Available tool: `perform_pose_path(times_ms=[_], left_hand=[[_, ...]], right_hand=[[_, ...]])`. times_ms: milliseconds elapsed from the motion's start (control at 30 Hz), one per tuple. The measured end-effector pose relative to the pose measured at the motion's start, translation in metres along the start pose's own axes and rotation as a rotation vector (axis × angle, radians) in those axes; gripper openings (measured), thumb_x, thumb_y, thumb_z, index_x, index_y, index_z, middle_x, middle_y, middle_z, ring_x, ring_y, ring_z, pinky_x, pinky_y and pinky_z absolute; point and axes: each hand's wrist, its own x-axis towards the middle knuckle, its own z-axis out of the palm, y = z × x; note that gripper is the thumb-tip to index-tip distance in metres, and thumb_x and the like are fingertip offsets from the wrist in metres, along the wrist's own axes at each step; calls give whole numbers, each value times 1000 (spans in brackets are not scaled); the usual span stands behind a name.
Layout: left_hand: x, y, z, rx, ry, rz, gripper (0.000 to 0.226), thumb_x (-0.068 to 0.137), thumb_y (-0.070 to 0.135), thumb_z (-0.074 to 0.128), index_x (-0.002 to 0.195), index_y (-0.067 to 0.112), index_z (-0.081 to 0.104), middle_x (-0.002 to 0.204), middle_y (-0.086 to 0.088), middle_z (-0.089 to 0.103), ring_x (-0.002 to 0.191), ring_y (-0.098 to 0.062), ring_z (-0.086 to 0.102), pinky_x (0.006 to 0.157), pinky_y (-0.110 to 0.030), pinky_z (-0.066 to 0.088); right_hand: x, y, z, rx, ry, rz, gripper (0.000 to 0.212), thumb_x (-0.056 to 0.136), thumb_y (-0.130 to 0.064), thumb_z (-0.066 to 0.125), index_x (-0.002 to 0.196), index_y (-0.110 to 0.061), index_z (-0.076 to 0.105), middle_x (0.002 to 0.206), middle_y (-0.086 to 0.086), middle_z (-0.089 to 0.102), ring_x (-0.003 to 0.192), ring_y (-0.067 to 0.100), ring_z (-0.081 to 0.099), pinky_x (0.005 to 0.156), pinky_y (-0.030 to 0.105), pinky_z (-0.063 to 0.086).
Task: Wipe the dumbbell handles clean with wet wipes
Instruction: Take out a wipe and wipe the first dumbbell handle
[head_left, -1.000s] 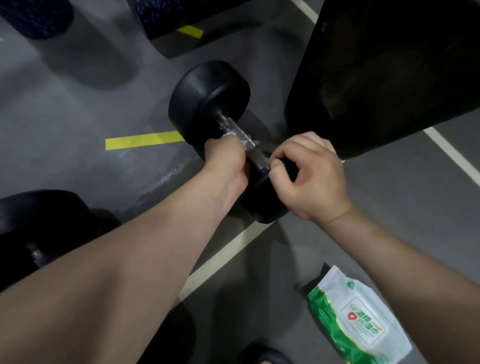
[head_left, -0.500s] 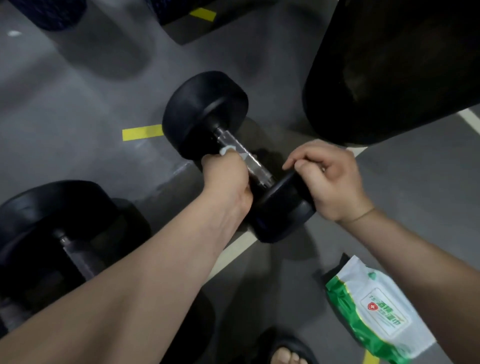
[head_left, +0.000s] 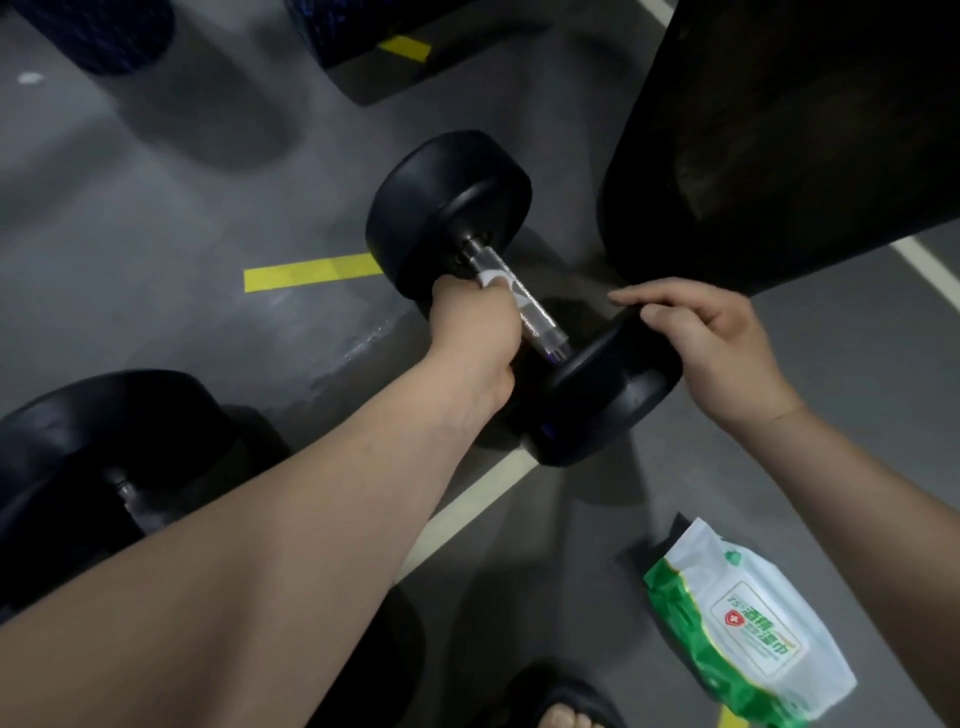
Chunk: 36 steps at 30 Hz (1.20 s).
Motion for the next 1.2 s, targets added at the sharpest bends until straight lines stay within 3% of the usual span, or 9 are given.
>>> perform_pose_path(times_ms=[267,400,533,633,767,833,900,967,1200], left_hand=[[6,-8,11,209,-10,184,13,95,34,64,90,30,53,100,0,66,95,-19,67,91,-39,57],[8,-4,3,620,75,665,14,94,28,66,91,18,58,103,-5,60,76,-9,56,74,-7,44],[11,10,-3,914,77,1032,12,96,12,57,106,9,64,104,-14,58,84,-32,58,74,-37,48],[19,19,-3,1205,128,1057,21,99,12,48,112,7,64,106,-19,57,89,-40,57,71,-37,39],[4,5,-6,1282,-52,1078,9,101,20,51,103,20,60,101,-4,60,90,-26,58,75,-31,40],[-2,-6,-9,1369,-159,1213,21,101,17,51,120,15,62,110,-8,57,95,-28,58,77,-36,46],[2,-1,-10,1483,-89,1300,35,98,8,51,132,9,56,124,-14,52,102,-34,57,78,-39,47],[6,19,-4,1585,34,1221,40,95,1,47,135,4,50,131,-17,46,108,-35,55,75,-38,44],[6,27,-3,1784,83,1194,48,88,-7,54,135,-7,45,127,-20,44,106,-32,55,68,-35,51]], right_hand=[[1,0,-6,-354,46,-360,19,95,-18,59,98,-12,77,104,0,70,108,18,62,96,37,49],[3,-1,-11,-419,56,-400,17,94,-17,62,96,-14,78,99,-3,67,104,20,58,93,35,47],[3,-1,-10,-414,44,-401,16,94,-17,62,97,-15,78,97,-3,66,99,20,58,90,33,47],[1,-1,-8,-407,48,-406,16,93,-17,63,95,-15,78,96,-3,66,98,20,58,89,31,46],[0,0,-7,-402,49,-396,17,93,-18,62,95,-15,78,96,-3,66,98,20,58,89,33,47],[1,-1,-8,-402,56,-396,18,93,-19,61,95,-14,78,96,-3,66,98,20,58,88,33,48],[2,-1,-8,-400,56,-392,18,94,-20,60,95,-15,78,96,-4,66,98,20,58,88,35,48],[2,-1,-8,-408,49,-387,18,94,-21,60,95,-16,77,97,-4,66,98,21,58,88,37,48],[0,-3,-7,-407,33,-367,18,94,-22,59,95,-19,76,98,-6,65,99,19,57,89,36,48]])
